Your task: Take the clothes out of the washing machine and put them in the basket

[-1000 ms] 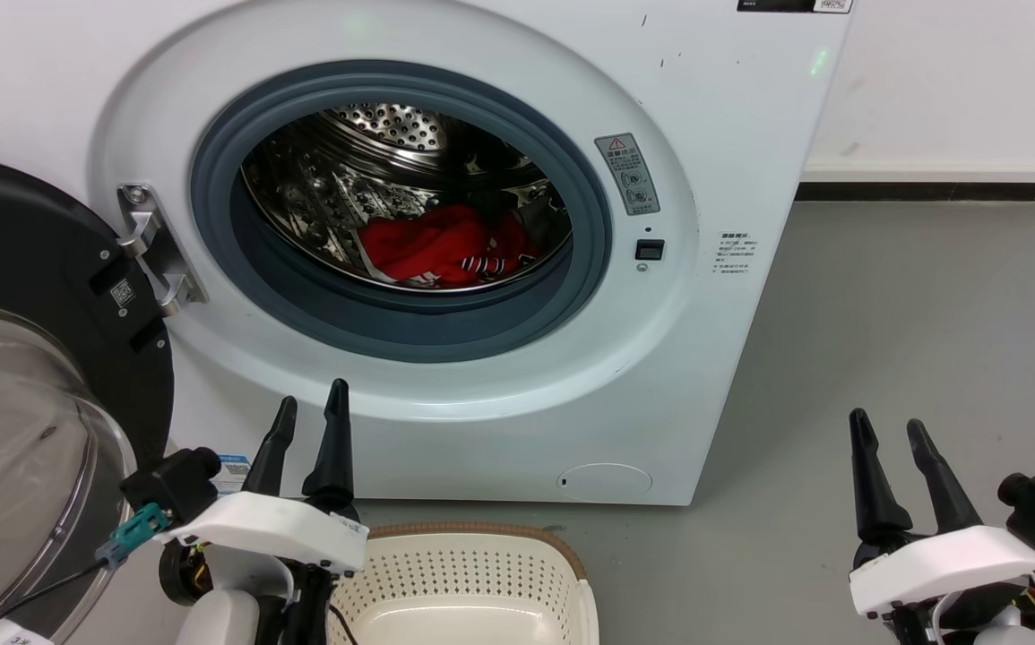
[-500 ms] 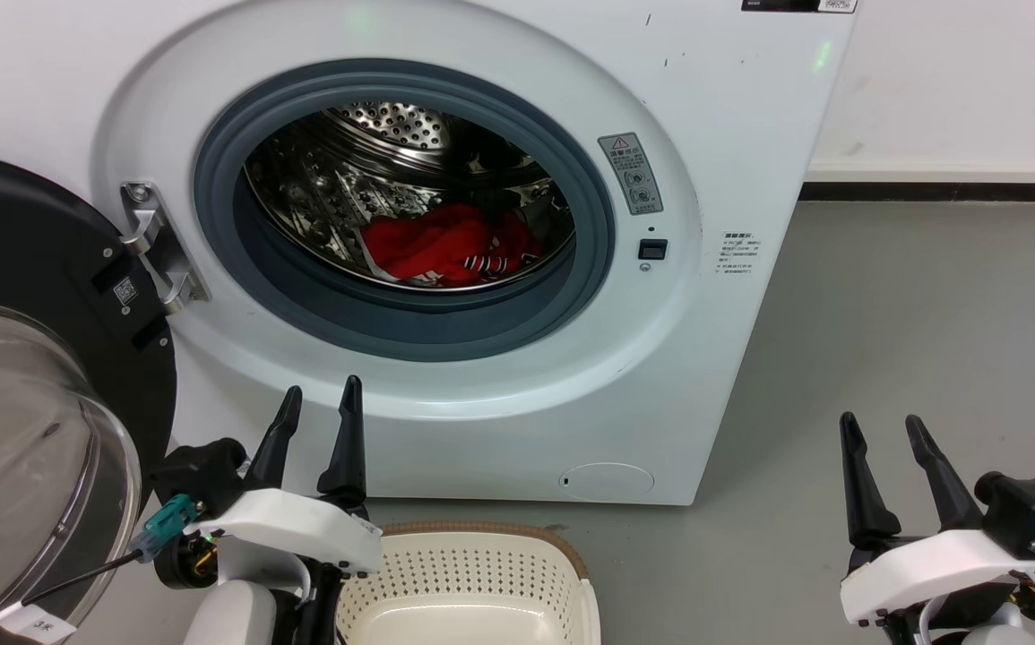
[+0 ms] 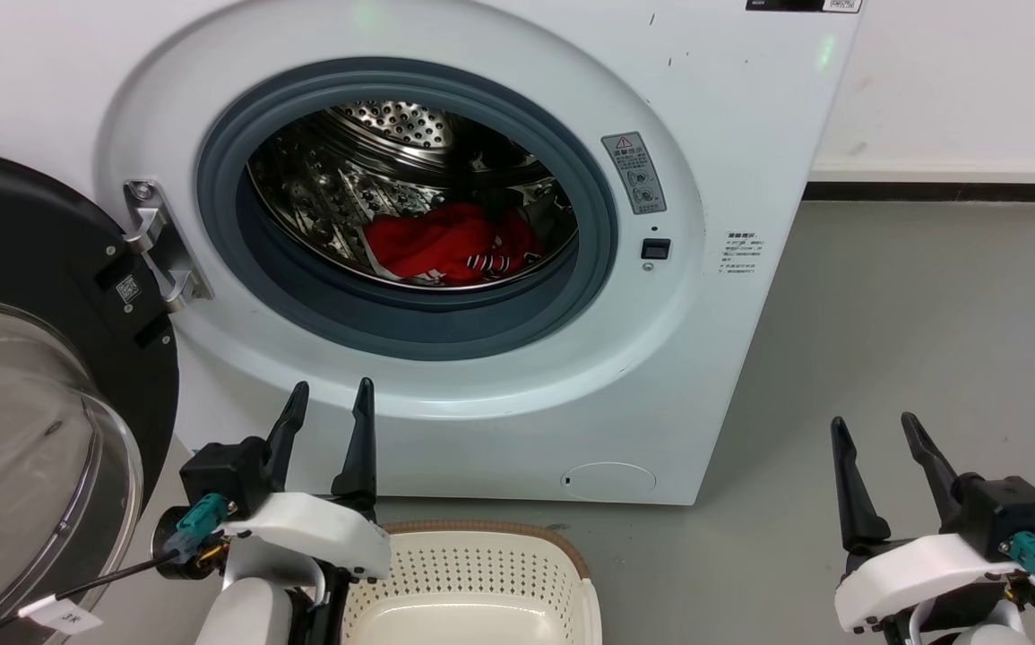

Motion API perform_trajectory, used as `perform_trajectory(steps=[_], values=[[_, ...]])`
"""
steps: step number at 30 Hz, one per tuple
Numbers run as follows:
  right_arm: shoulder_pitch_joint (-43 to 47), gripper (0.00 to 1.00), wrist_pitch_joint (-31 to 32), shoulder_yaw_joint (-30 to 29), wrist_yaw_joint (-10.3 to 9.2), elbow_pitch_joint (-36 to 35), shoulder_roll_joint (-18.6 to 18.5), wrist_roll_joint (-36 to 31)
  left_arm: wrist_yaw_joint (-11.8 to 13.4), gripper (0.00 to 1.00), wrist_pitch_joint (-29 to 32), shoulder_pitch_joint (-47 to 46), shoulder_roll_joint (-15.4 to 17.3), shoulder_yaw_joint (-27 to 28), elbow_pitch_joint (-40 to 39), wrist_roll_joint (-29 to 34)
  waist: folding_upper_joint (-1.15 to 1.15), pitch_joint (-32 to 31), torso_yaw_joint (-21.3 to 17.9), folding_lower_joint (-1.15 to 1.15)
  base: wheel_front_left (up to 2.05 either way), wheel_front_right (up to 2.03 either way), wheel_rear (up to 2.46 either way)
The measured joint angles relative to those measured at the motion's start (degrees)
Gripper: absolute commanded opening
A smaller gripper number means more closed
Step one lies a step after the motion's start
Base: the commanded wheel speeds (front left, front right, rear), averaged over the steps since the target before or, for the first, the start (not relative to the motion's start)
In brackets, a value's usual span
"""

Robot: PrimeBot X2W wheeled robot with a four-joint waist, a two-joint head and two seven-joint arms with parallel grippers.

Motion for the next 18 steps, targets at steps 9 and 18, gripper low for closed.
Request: perform_trajectory(steps=[9, 18], values=[[0.04, 1.0, -0.85, 0.21, 0.0, 0.01, -0.01, -3.83, 0.49, 1.0, -1.0, -0.51, 0.01, 0.26, 0.6, 3.59, 0.0, -0.04, -0.06, 0.0, 0.0, 0.0, 0.0], [0.05, 1.0, -1.53, 0.43, 0.0, 0.41, -0.02, -5.58, 0.79, 1.0, -2.0, -0.62, 0.01, 0.44, 1.21, 6.24, 0.0, 0.05, 0.02, 0.0, 0.0, 0.0, 0.0]])
